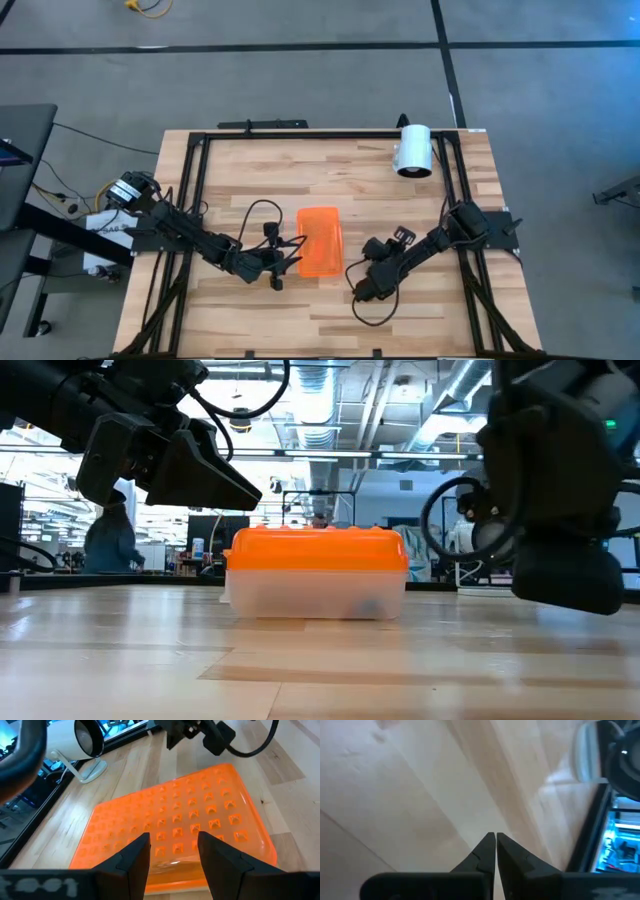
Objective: Pick & place school supplies into a supply box
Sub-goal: Return to Home Position
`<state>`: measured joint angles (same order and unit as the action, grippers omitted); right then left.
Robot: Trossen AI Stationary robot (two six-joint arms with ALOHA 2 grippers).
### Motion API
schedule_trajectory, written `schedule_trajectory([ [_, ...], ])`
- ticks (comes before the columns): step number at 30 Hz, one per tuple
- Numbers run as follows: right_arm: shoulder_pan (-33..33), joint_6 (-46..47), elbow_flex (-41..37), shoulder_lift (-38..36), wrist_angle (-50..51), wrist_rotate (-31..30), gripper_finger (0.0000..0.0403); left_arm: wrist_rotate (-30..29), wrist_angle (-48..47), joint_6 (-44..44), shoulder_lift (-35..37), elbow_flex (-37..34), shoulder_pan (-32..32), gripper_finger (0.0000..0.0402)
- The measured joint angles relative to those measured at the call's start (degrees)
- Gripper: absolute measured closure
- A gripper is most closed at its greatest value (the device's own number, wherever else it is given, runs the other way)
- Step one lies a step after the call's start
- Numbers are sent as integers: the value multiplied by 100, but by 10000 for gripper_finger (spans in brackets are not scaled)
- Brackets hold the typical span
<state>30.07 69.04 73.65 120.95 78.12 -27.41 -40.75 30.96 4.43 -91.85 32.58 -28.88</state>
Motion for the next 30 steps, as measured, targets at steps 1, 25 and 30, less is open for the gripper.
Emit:
schedule_trajectory([
  [1,36,91,0,-2,71,-16,392,0,0,0,0,0,0,244],
  [25,1716,-1092,462,-1728,-404,-5603,392,-1292,3771,4127,7,2,-459,244],
  [30,1733,-1484,622,-1816,-384,-5671,392,-1161,4910,4440,7,12,-371,244],
])
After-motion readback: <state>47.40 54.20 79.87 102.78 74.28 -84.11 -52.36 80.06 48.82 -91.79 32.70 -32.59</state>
